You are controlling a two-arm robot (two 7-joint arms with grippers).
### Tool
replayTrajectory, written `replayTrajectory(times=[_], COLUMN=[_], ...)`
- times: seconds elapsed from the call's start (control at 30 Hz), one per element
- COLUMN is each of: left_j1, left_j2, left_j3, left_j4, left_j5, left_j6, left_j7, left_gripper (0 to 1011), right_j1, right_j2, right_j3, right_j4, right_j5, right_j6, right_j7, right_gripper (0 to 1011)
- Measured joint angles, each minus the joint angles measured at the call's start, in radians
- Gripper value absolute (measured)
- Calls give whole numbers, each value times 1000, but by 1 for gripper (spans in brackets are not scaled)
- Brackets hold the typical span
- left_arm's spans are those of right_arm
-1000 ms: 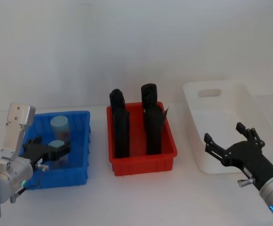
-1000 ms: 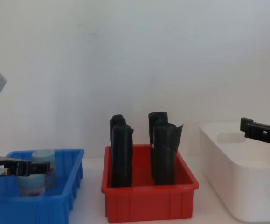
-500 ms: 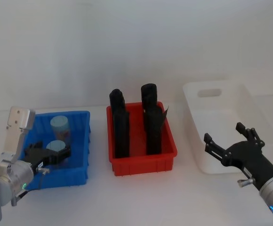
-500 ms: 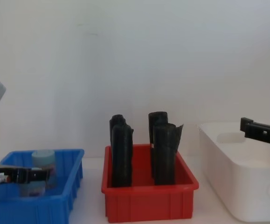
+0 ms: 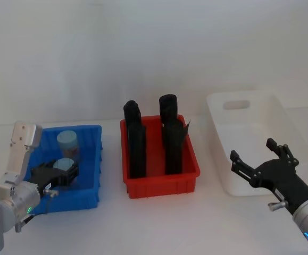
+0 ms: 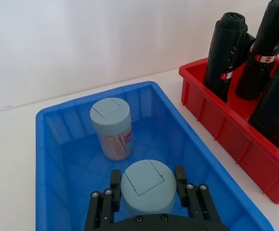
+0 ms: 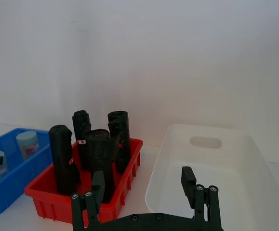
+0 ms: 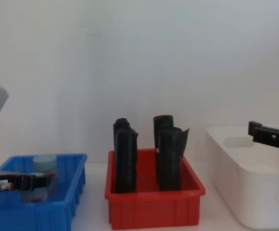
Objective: Pick the cotton swabs from the blue box and place them into the white box.
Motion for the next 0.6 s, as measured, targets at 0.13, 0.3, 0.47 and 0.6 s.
replayTrajectory(times=[0.13,0.3,0.47,0.6], left_j1=[-3,-4,-1,5], left_j2=[-2,-2,1,9], left_j3=[1,1,-1,-5], left_j4=[4,1,-20,-59], left_j5=[4,12,20,28], left_j6=[-4,-5,-4,4], left_j7=[-5,-8,-9,-10], left_gripper=[669,669,669,669], right_j1=[0,0,0,0], right_j2=[0,0,0,0], right_j3=[0,0,0,0], right_j4=[0,0,0,0], right_j5=[0,0,0,0], right_j6=[0,0,0,0], right_j7=[0,0,0,0], right_gripper=[1002,1002,1002,1002])
